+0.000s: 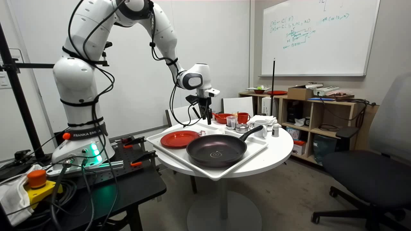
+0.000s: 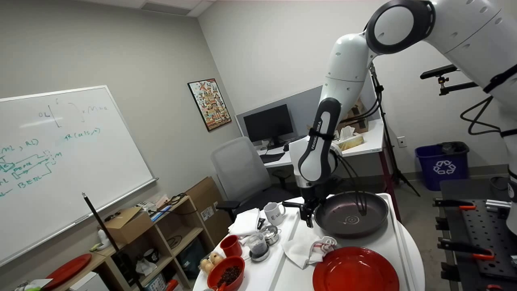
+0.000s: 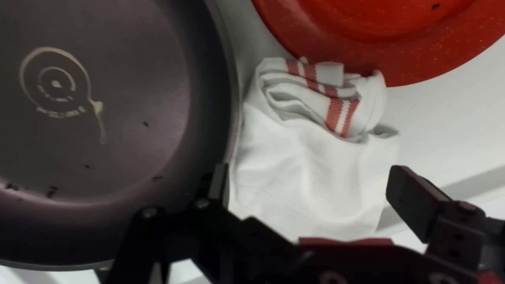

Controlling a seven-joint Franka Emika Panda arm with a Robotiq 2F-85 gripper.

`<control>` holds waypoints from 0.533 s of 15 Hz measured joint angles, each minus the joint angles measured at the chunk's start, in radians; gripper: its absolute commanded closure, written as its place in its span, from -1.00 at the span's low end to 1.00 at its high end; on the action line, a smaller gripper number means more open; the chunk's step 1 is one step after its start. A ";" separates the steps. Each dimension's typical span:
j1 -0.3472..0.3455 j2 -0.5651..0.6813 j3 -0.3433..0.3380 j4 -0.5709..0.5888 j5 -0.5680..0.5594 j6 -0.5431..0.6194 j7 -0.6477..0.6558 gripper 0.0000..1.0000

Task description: Use the towel to wipe the pan.

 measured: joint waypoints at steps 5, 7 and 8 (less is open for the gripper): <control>0.056 -0.128 -0.153 -0.164 -0.165 -0.005 0.166 -1.00; 0.065 -0.153 -0.200 -0.200 -0.236 -0.031 0.220 -1.00; 0.066 -0.160 -0.218 -0.210 -0.270 -0.053 0.243 -1.00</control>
